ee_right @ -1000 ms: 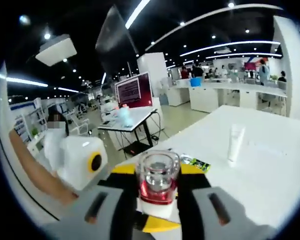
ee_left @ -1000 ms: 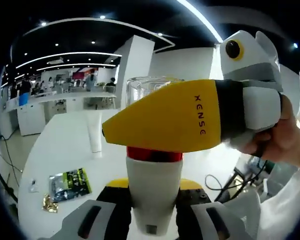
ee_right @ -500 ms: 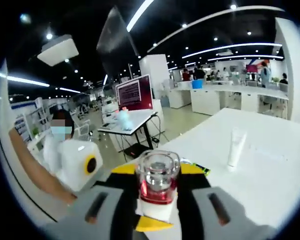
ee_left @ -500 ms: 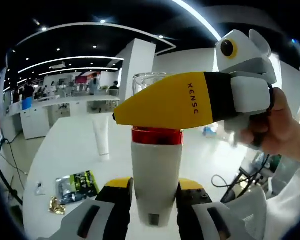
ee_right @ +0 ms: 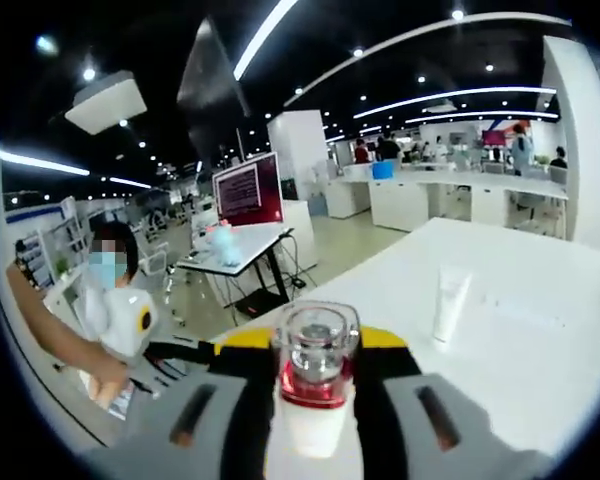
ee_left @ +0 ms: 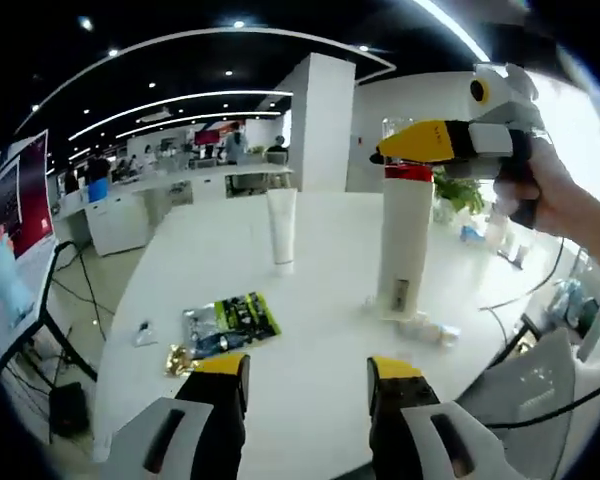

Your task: Arrange the skincare products in the storage area until every visible bottle or jar stands upright without overlapping.

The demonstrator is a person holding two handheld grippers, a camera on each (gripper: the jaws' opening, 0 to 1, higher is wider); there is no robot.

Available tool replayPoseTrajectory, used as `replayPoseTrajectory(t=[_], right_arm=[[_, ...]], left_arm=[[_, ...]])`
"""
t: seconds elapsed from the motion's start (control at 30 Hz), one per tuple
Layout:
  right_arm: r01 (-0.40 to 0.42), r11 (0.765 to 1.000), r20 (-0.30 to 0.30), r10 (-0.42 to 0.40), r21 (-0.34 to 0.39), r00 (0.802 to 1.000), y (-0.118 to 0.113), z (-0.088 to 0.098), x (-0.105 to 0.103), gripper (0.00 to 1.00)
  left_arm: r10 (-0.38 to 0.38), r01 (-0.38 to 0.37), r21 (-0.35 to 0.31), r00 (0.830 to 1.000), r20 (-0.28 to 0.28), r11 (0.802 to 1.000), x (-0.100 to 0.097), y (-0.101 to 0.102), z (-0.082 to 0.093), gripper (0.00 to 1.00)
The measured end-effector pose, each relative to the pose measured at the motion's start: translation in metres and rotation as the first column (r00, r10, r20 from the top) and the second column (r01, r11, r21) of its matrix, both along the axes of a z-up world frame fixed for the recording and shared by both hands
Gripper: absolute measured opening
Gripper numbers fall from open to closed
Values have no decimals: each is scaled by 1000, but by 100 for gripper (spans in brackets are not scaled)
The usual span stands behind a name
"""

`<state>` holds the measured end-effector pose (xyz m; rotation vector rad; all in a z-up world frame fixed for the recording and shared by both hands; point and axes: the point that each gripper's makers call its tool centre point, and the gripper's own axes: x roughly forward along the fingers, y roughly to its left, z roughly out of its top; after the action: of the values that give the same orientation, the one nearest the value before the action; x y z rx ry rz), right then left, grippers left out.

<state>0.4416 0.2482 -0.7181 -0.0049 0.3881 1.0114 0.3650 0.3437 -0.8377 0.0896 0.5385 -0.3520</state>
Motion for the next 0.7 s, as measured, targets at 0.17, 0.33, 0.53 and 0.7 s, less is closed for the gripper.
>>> replayPoseTrajectory(t=[0.17,0.33,0.53,0.7], right_arm=[[21,1000,15,-21,-11,1000,-10,-2,14,28],[49,999,17,-48,-14,999,-20,-2,29,28],[60,998,23,-60,-19,998,-28,-3,46,28],[68,997,18,-67,-37,998,-33,-9,64,28]], left_arm=[[-19,24,136,999,-36,990,-7,18,-21,49],[-2,10,208,999,-37,978,-7,27,-40,46],[-6,17,249,999,-43,968,-7,28,-47,45],[-64,87,352,995,-75,932,-8,35,-62,43]])
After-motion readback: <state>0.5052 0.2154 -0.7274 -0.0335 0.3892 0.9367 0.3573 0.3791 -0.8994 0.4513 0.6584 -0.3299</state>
